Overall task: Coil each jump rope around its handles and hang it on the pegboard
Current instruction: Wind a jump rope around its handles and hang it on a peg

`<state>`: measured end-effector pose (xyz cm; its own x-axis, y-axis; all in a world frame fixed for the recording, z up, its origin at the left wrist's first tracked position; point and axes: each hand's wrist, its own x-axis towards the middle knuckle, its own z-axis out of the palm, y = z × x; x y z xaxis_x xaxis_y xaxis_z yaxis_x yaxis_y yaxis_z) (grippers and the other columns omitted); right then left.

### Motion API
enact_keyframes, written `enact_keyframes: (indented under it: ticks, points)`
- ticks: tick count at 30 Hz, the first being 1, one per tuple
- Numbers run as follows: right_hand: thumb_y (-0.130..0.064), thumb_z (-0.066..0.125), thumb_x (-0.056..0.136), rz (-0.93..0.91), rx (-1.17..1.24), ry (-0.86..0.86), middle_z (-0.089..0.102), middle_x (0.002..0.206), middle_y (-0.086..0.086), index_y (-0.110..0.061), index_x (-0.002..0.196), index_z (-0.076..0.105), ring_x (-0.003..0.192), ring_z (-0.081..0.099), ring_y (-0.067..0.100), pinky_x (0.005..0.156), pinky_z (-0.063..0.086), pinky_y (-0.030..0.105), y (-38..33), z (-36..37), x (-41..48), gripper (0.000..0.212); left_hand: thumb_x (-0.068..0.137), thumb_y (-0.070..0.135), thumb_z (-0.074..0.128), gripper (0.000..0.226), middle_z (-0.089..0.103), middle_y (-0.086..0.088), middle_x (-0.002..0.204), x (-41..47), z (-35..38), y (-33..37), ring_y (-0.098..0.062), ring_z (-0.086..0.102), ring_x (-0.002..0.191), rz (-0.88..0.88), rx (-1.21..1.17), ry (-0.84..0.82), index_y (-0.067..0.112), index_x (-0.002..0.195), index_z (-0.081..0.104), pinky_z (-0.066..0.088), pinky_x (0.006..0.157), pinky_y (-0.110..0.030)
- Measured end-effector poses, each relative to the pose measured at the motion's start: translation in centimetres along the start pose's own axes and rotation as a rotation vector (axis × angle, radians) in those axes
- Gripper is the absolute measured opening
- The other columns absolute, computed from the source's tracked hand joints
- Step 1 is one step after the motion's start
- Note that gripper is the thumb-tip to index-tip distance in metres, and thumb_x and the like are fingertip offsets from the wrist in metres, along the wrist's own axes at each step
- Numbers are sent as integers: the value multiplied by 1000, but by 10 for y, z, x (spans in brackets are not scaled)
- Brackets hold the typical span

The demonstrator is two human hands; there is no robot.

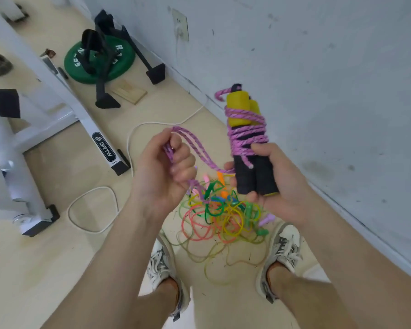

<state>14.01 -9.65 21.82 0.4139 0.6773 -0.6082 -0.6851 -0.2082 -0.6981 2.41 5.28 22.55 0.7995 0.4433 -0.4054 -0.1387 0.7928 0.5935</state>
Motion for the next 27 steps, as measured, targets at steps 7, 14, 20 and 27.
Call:
enact_keyframes:
  ticks: [7,14,20,27]
  points:
    - [-36,57,80,82,50,-34,71,81,10,-16,76,76,75,70,28,40,36,19,16,13,5,28,99,32,36,33,31,4,56,2,6,0,-6,16,48,-2,-251,-120,16,71,45,19,39,-15]
    - [-35,62,76,80,30,-120,68,104,13,-8,110,70,90,68,31,40,35,21,23,24,4,45,100,32,36,28,41,-5,59,-11,20,19,-9,26,52,-79,-498,-366,12,83,45,26,45,-20]
    - [-38,59,76,44,151,-100,72,88,5,-16,85,73,67,67,19,40,42,21,22,36,-8,28,95,52,46,29,56,2,93,-14,4,12,-15,54,87,304,613,238,28,100,63,48,86,-31]
    - [-36,54,89,-24,280,31,74,92,8,-13,99,68,71,69,21,44,49,22,6,27,-6,29,91,15,64,30,75,0,87,-23,-14,-20,-15,69,82,21,1167,-220,23,119,60,53,74,-21]
